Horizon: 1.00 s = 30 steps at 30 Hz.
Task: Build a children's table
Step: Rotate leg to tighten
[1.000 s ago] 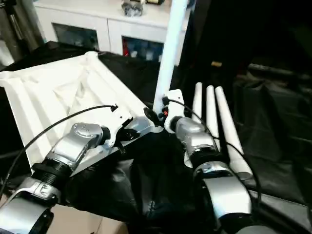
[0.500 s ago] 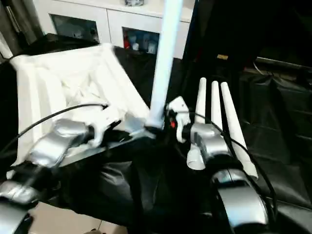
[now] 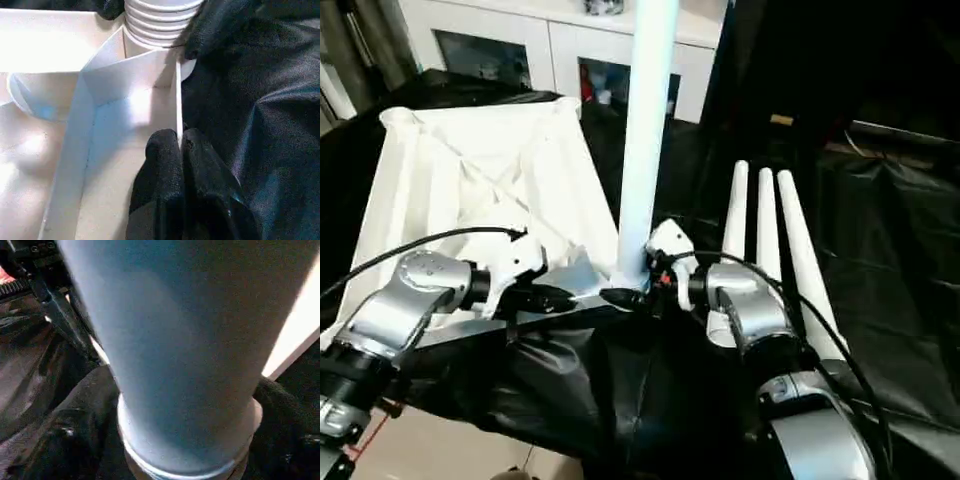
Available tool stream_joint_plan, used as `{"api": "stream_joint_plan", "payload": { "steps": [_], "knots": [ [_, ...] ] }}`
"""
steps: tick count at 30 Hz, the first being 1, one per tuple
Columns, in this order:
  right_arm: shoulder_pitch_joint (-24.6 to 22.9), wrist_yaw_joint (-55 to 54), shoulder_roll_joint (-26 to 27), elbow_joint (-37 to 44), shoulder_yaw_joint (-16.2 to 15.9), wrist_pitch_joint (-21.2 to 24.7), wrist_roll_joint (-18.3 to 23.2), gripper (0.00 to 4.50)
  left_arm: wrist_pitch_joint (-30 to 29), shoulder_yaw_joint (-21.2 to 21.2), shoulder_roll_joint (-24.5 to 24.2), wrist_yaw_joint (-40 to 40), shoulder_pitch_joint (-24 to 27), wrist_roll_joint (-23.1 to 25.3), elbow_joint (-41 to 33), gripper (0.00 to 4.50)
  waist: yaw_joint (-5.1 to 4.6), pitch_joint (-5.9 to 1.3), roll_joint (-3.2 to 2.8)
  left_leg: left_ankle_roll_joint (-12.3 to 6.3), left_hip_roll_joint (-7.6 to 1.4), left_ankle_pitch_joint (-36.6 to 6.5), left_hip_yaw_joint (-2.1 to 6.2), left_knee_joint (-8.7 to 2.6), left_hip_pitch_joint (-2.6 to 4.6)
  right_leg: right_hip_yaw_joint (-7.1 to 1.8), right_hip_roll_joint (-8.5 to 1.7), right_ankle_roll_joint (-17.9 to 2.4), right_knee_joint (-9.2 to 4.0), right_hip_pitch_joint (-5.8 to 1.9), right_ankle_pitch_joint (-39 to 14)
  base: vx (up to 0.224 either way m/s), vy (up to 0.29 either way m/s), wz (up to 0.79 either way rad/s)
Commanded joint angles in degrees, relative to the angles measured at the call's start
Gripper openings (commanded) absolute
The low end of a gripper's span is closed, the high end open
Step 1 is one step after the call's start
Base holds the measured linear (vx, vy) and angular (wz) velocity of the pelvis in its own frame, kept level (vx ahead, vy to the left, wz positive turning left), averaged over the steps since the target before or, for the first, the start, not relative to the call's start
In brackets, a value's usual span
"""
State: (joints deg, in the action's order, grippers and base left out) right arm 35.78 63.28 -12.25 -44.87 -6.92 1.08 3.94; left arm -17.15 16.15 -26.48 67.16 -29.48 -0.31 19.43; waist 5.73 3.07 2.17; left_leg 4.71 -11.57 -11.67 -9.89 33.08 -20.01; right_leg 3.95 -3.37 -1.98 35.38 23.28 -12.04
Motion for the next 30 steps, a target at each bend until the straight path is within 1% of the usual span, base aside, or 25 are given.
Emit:
{"api": "stream_joint_plan", "payload": {
  "steps": [1, 5, 7, 8, 9, 10, 11, 14, 15, 16, 17, 18, 19, 20, 21, 22, 23, 24, 25, 26, 27, 28, 29, 30],
  "knots": [
    [-1.16, 0.07, 0.49, 1.08, -1.38, 1.08, -0.4, 3.33, 1.06, 1.69, 0.75, 2.3, 0.34, -1.41, -2.8, 0.0, 0.1, -3.84, -0.68, -4.19, -2.04, -0.15, 0.12, -3.05, 0.14, -3.1, -4.72, -16.11, -2.25, -3.97, 7.99, 0.0, 0.0, 0.0],
    [-1.86, -0.43, 0.58, 1.89, -1.39, 1.83, -0.42, 3.2, 1.05, 1.84, 0.64, 2.23, 0.64, -1.47, -2.99, 0.0, 0.16, -3.87, -0.65, -4.57, -2.04, 0.27, 0.12, -2.95, 0.09, -3.06, -4.71, -16.12, -2.16, -4.0, 8.57, 0.0, 0.0, 0.0],
    [-2.08, -0.67, 0.79, 1.9, -1.37, 1.97, -0.39, 2.89, 0.99, 1.85, 0.55, 2.18, 0.79, -1.47, -3.11, 0.0, 0.19, -3.85, -0.64, -4.3, -2.02, -0.64, 0.11, -2.96, 0.12, -3.1, -4.79, -15.93, -2.26, -3.97, 7.02, 0.0, 0.0, 0.0],
    [-2.14, -0.74, 0.87, 1.84, -1.38, 1.99, -0.36, 2.89, 0.97, 1.86, 0.54, 2.15, 0.82, -1.48, -3.12, 0.0, 0.19, -3.85, -0.64, -4.3, -2.02, -0.64, 0.11, -2.96, 0.12, -3.1, -4.79, -15.93, -2.26, -3.97, 7.02, 0.0, 0.0, 0.0],
    [-2.27, -1.21, 1.1, 1.58, -1.38, 1.99, -0.34, 2.88, 0.94, 1.91, 0.61, 1.97, 0.82, -1.37, -3.01, 0.0, 0.17, -3.77, -0.69, -3.83, -2.06, -1.53, 0.15, -3.03, 0.12, -3.11, -4.81, -15.78, -2.36, -3.91, 5.54, 0.0, 0.0, 0.0],
    [-2.37, -1.65, 1.35, 1.34, -1.31, 2.06, -0.25, 2.85, 0.89, 1.91, 0.72, 1.79, 0.81, -1.28, -2.87, 0.0, 0.17, -3.77, -0.7, -3.65, -2.08, -1.8, 0.16, -3.04, 0.15, -3.12, -4.82, -15.73, -2.38, -3.89, 5.13, 0.0, 0.0, 0.0],
    [-2.42, -2.28, 1.64, 1.14, -1.17, 2.19, -0.22, 2.83, 0.8, 1.81, 0.85, 1.56, 0.83, -1.29, -2.8, 0.0, 0.15, -3.7, -1.02, -3.22, -2.09, -2.41, 0.2, -3.06, 0.12, -3.17, -4.89, -15.6, -2.43, -3.82, 4.21, 0.0, 0.0, 0.0],
    [-2.41, -5.47, 2.69, -0.03, -0.59, 2.56, -0.5, 2.81, -0.15, 1.44, 1.69, -0.18, 0.61, -1.03, -2.19, 0.0, -0.03, -3.61, -0.91, -2.16, -2.08, -4.04, 0.22, -3.18, 0.22, -3.21, -4.84, -15.18, -2.66, -3.74, 2.25, 0.0, 0.0, 0.0],
    [-2.3, -9.37, 3.78, -1.47, 0.01, 2.41, -1.07, 2.79, -0.72, 1.13, 2.75, -2.2, 0.17, -0.55, -1.27, 0.0, -0.18, -3.43, -0.85, -1.45, -2.02, -5.32, 0.28, -3.33, 0.22, -3.28, -4.91, -14.59, -2.94, -3.69, -0.37, 0.0, 0.0, 0.0],
    [-2.26, -10.17, 4.02, -1.8, 0.14, 2.4, -1.17, 2.79, -0.89, 1.03, 3.02, -2.79, 0.03, -0.4, -1.01, 0.0, -0.24, -3.3, -0.89, -1.08, -2.02, -5.98, 0.3, -3.44, 0.23, -3.28, -4.92, -14.31, -3.13, -3.63, -1.91, 0.0, 0.0, 0.0],
    [-1.96, -13.83, 5.14, -3.47, 0.72, 2.44, -1.58, 2.79, -1.19, 0.62, 4.4, -5.25, -0.8, 0.13, 0.37, 0.0, -0.43, -3.11, -0.97, -0.19, -1.99, -7.84, 0.3, -3.58, 0.4, -3.34, -5.07, -13.65, -3.66, -3.52, -5.82, 0.0, 0.0, 0.0],
    [-1.74, -16.32, 5.9, -4.62, 1.11, 2.48, -1.84, 2.79, -1.38, 0.34, 5.35, -6.97, -1.38, 0.5, 1.33, 0.0, -0.52, -2.98, -0.98, 0.23, -2.03, -9.03, 0.35, -3.71, 0.49, -3.38, -5.12, -13.33, -3.89, -3.47, -7.86, 0.0, 0.0, 0.0],
    [-1.3, -19.69, 7.18, -6.29, 1.9, 2.89, -1.76, 2.79, -2.05, -0.15, 6.88, -9.76, -2.26, 0.99, 2.71, 0.0, -0.66, -2.8, -0.93, 1.07, -1.95, -11.3, 0.52, -3.95, 0.63, -3.42, -5.11, -11.92, -4.39, -3.47, -12.89, 0.0, 0.0, 0.0],
    [-1.24, -20.0, 7.28, -6.43, 1.97, 2.93, -1.76, 2.79, -2.1, -0.17, 7.0, -9.94, -2.33, 1.01, 2.81, 0.0, -0.66, -2.8, -0.93, 1.07, -1.95, -11.3, 0.52, -3.95, 0.63, -3.42, -5.11, -11.92, -4.39, -3.47, -12.89, 0.0, 0.0, 0.0],
    [-0.25, -25.79, 9.12, -8.94, 3.2, 3.72, -1.68, 2.79, -2.99, -0.56, 9.18, -13.25, -3.53, 1.52, 4.54, 0.0, -0.81, -2.46, -0.95, 1.87, -1.83, -13.89, 0.58, -4.16, 1.14, -3.48, -5.19, -10.59, -5.08, -3.06, -18.72, 0.0, 0.0, 0.0],
    [1.26, -33.86, 11.5, -12.3, 5.05, 5.06, -1.31, 2.79, -4.13, -0.85, 12.06, -17.38, -4.96, 2.18, 6.48, 0.0, -0.8, -2.47, -0.94, 2.14, -1.86, -14.47, 0.67, -4.18, 1.29, -3.46, -5.22, -10.04, -5.2, -2.96, -20.42, 0.0, 0.0, 0.0],
    [2.13, -38.05, 12.53, -13.98, 5.88, 5.85, -1.17, 2.79, -4.71, -0.83, 13.45, -19.16, -5.49, 2.39, 7.1, 0.0, -0.91, -2.59, -1.0, 2.8, -1.82, -14.42, 0.71, -4.14, 1.45, -3.59, -5.24, -9.71, -5.19, -2.78, -21.09, 0.0, 0.0, 0.0],
    [2.87, -40.95, 13.36, -15.26, 6.24, 6.32, -1.21, 2.79, -5.25, -0.79, 14.85, -20.83, -5.98, 2.59, 7.7, 0.0, -0.89, -2.63, -0.94, 2.93, -1.79, -14.38, 0.83, -4.26, 1.26, -3.47, -5.19, -9.23, -5.27, -2.98, -21.17, 0.0, 0.0, 0.0],
    [3.54, -42.7, 14.26, -16.33, 5.76, 5.55, -1.93, 2.79, -5.67, -0.49, 16.46, -22.41, -6.48, 2.9, 8.31, 0.0, -0.76, -2.74, -0.93, 2.64, -1.86, -14.31, 0.82, -4.18, 1.17, -3.49, -5.25, -8.92, -5.21, -2.94, -20.28, 0.0, 0.0, 0.0],
    [3.75, -42.93, 14.51, -16.62, 5.55, 5.23, -2.15, 2.79, -5.74, -0.31, 16.96, -22.78, -6.62, 3.01, 8.46, 0.0, -0.76, -2.74, -0.93, 2.64, -1.86, -14.31, 0.82, -4.18, 1.17, -3.49, -5.25, -8.92, -5.21, -2.94, -20.28, 0.0, 0.0, 0.0],
    [4.37, -42.73, 15.16, -17.3, 5.76, 4.61, -1.98, 3.14, -5.8, 0.07, 18.0, -23.22, -6.81, 3.25, 8.63, 0.0, -0.75, -2.87, -0.87, 2.14, -1.87, -13.78, 0.77, -4.14, 1.02, -3.49, -5.14, -9.06, -5.03, -3.03, -18.04, 0.0, 0.0, 0.0],
    [4.59, -42.27, 15.37, -17.39, 6.21, 4.58, -1.45, 3.14, -5.62, 0.16, 18.23, -23.2, -6.78, 3.24, 8.59, 0.0, -0.72, -2.9, -0.85, 1.91, -1.85, -13.5, 0.74, -4.11, 0.99, -3.5, -5.11, -9.17, -4.97, -3.01, -17.15, 0.0, 0.0, 0.0],
    [5.01, -41.57, 15.62, -17.56, 6.71, 4.33, -0.98, 3.35, -5.12, 0.35, 18.49, -22.93, -6.69, 3.28, 8.49, 0.0, -0.66, -2.97, -0.85, 1.49, -1.84, -12.83, 0.71, -4.09, 0.86, -3.51, -5.04, -9.53, -4.76, -3.11, -15.28, 0.0, 0.0, 0.0],
    [5.34, -41.07, 15.54, -17.55, 6.46, 4.05, -1.32, 3.51, -4.72, 0.54, 18.47, -22.44, -6.56, 3.28, 8.32, 0.0, -0.66, -3.0, -0.77, 1.12, -1.8, -12.12, 0.65, -4.06, 0.7, -3.48, -5.08, -9.76, -4.69, -3.24, -14.09, 0.0, 0.0, 0.0]
  ]
}}
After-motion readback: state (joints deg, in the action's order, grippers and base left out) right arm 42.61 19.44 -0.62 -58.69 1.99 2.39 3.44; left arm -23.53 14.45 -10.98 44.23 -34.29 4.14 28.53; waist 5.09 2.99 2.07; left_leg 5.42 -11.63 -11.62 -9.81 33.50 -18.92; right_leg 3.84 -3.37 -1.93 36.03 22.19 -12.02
